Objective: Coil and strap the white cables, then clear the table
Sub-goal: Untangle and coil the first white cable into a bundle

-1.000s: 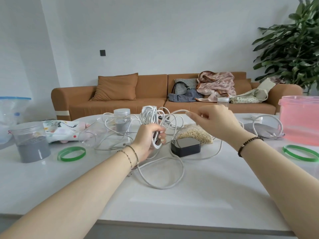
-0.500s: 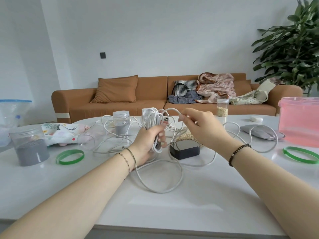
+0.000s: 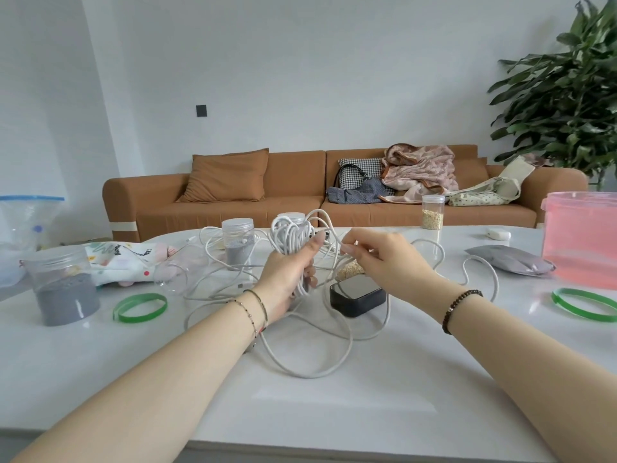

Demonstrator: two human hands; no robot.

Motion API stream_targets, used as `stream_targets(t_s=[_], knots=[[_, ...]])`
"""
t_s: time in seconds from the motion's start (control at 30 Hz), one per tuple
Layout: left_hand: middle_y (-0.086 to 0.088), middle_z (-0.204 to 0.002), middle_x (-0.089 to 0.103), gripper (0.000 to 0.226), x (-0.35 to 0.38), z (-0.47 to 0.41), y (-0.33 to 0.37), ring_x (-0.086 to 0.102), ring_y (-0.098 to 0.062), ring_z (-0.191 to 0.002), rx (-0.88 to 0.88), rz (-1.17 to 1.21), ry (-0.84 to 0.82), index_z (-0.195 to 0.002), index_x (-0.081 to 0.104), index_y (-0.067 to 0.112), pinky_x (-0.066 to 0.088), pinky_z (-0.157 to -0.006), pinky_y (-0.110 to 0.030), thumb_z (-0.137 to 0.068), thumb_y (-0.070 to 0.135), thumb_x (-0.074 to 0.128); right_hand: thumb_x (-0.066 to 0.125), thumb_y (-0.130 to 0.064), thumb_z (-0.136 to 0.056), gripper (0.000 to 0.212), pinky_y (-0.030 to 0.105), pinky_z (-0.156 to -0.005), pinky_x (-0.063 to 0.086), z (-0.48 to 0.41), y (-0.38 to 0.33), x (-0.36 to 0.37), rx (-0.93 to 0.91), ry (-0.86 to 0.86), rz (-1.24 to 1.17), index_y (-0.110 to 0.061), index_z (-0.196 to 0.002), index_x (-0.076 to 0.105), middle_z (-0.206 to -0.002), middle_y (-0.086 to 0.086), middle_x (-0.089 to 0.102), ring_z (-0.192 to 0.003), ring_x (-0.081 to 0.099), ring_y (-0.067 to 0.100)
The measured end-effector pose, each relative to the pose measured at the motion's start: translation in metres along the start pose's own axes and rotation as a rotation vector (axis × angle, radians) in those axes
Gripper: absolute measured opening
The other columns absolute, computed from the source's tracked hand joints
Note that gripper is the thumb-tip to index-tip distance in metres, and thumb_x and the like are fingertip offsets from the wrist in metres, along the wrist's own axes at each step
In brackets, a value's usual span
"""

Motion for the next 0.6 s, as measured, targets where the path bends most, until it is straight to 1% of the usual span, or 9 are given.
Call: stream_targets(t_s=[0.07,0.1,0.2,0.27,0.3,0.37,0.4,0.47,0.6], knots=[[0.001,-0.055,0.047,0.055,0.0,0.001,-0.002,0.046,-0.018,-0.053,-0.016,-0.064,-0.004,-0.051,0.064,0.022,0.04,-0.076,-0.037,-0.05,0.075,0.079,0.055,-0.034,-0.099,0.01,0.043,-0.064,0.05,0.001,-0.007,0.004,-0.046,-0.012,-0.037,-0.031,-0.09,0.058,-0.067,-0.006,0.058,-0.061,0.05,0.016],[0.001,-0.054,0.047,0.06,0.001,0.001,-0.002,0.047,-0.017,-0.053,-0.014,-0.06,-0.014,-0.056,0.063,0.022,0.041,-0.077,-0.037,-0.045,0.079,0.078,0.055,-0.034,-0.099,0.01,0.043,-0.065,0.051,0.001,-0.011,0.007,-0.071,-0.024,-0.042,-0.031,-0.091,0.058,-0.07,-0.006,0.059,-0.063,0.051,0.018],[0.001,-0.058,0.048,0.086,0.005,0.0,-0.002,0.05,-0.015,-0.053,-0.03,0.026,-0.07,-0.085,0.062,0.013,0.045,-0.068,-0.031,-0.038,0.083,0.078,0.056,-0.03,-0.098,0.007,0.041,-0.071,0.052,0.004,-0.02,0.016,-0.13,-0.114,0.031,-0.033,-0.094,0.062,-0.08,-0.012,0.063,-0.077,0.057,0.017],[-0.009,-0.072,0.059,0.073,0.006,-0.001,-0.001,0.059,-0.022,-0.066,-0.018,0.049,-0.078,-0.089,0.065,0.006,0.048,-0.07,-0.035,-0.054,0.066,0.088,0.057,-0.03,-0.096,0.012,0.034,-0.072,0.05,0.008,-0.025,0.025,-0.161,-0.215,0.178,-0.037,-0.098,0.067,-0.082,-0.019,0.063,-0.082,0.059,0.013],[-0.013,-0.078,0.064,0.056,0.006,-0.001,0.0,0.062,-0.026,-0.071,0.007,0.063,-0.075,-0.089,0.067,0.004,0.05,-0.071,-0.036,-0.063,0.048,0.089,0.058,-0.031,-0.096,0.013,0.031,-0.072,0.048,0.01,-0.025,0.029,-0.174,-0.254,0.232,-0.038,-0.1,0.068,-0.083,-0.02,0.062,-0.084,0.059,0.011],[-0.011,-0.067,0.061,0.018,0.006,0.001,0.005,0.059,-0.026,-0.064,0.065,0.056,-0.052,-0.073,0.065,0.008,0.048,-0.06,-0.031,-0.068,0.016,0.079,0.06,-0.036,-0.095,0.013,0.031,-0.073,0.047,0.011,-0.027,0.032,-0.205,-0.266,0.273,-0.038,-0.101,0.071,-0.091,-0.016,0.067,-0.089,0.061,0.013],[-0.008,-0.059,0.054,0.015,0.005,0.001,0.006,0.053,-0.023,-0.057,0.097,0.034,-0.029,-0.064,0.059,0.011,0.044,-0.053,-0.028,-0.063,0.009,0.073,0.06,-0.038,-0.095,0.013,0.032,-0.074,0.049,0.011,-0.027,0.032,-0.216,-0.26,0.275,-0.038,-0.101,0.071,-0.095,-0.014,0.069,-0.091,0.062,0.015],[-0.006,-0.055,0.044,0.017,0.002,0.001,0.006,0.045,-0.02,-0.053,0.146,0.0,0.022,-0.06,0.05,0.013,0.039,-0.048,-0.025,-0.058,0.009,0.066,0.06,-0.043,-0.093,0.015,0.034,-0.075,0.051,0.011,-0.028,0.033,-0.21,-0.258,0.255,-0.038,-0.101,0.072,-0.096,-0.013,0.07,-0.09,0.063,0.016],[-0.009,-0.064,0.052,0.001,-0.011,0.007,0.018,0.051,-0.018,-0.055,0.279,0.034,0.222,-0.077,0.062,0.004,0.043,-0.049,-0.025,-0.076,0.005,0.063,0.045,-0.068,-0.09,0.038,0.037,-0.071,0.053,0.011,-0.027,0.027,-0.084,-0.234,0.152,-0.042,-0.104,0.069,-0.082,-0.01,0.07,-0.077,0.063,0.013]])
Point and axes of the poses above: each hand's wrist, its own z-axis away from the middle knuckle, its own x-axis out of the palm, y = z × x, the point moved 7 cm from there along -z, towards the middle knuckle
